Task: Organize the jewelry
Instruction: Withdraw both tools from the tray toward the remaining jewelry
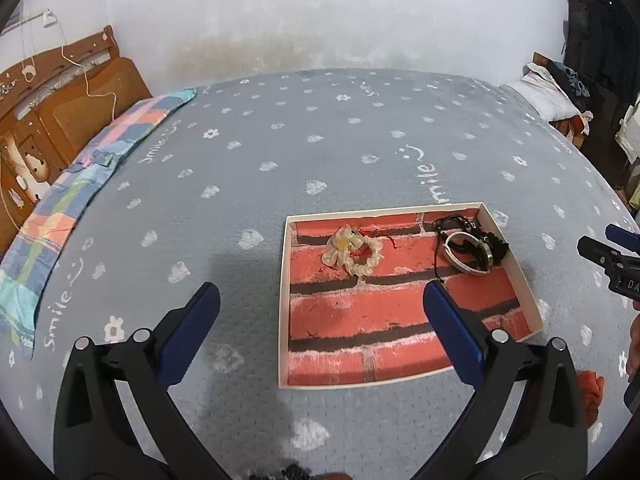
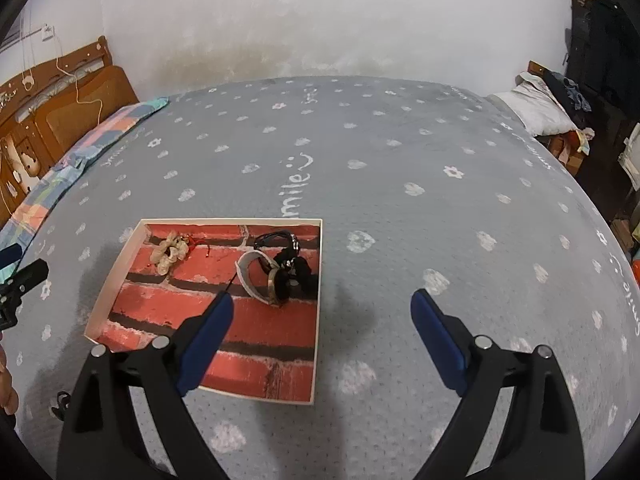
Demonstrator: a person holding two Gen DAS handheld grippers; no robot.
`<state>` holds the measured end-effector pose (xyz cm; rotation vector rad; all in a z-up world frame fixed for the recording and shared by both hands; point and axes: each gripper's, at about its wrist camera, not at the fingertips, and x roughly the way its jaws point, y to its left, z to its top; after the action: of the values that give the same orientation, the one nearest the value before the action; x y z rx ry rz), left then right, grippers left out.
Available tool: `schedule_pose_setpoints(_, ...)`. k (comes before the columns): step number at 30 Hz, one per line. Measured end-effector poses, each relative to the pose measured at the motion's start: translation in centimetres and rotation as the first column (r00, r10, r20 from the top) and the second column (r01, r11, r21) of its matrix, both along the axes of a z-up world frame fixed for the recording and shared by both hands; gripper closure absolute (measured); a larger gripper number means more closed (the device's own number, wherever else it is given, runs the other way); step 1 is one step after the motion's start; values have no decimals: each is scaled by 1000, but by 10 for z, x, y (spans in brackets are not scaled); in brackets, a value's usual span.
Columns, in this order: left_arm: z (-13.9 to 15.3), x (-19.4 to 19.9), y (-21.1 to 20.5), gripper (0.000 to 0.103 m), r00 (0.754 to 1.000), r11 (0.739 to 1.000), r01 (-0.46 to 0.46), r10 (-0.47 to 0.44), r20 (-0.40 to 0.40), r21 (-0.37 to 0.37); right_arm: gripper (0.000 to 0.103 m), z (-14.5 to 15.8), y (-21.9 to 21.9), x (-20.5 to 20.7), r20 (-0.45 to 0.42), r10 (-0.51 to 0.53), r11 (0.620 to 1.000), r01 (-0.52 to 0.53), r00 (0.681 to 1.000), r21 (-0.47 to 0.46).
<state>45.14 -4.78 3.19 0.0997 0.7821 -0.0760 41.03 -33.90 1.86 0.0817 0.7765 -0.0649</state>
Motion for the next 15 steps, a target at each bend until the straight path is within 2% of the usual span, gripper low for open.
schedule_pose_setpoints(5, 0, -23, 2, 5, 1000, 1000, -1, 1, 9, -13, 15, -1, 8, -23, 15, -3, 1000, 2, 1000, 23)
schedule_pose_setpoints(15, -23, -68, 17, 5, 1000, 999, -8, 7, -30, -50, 15, -20, 24, -69, 6, -12, 1000, 12, 1000, 19)
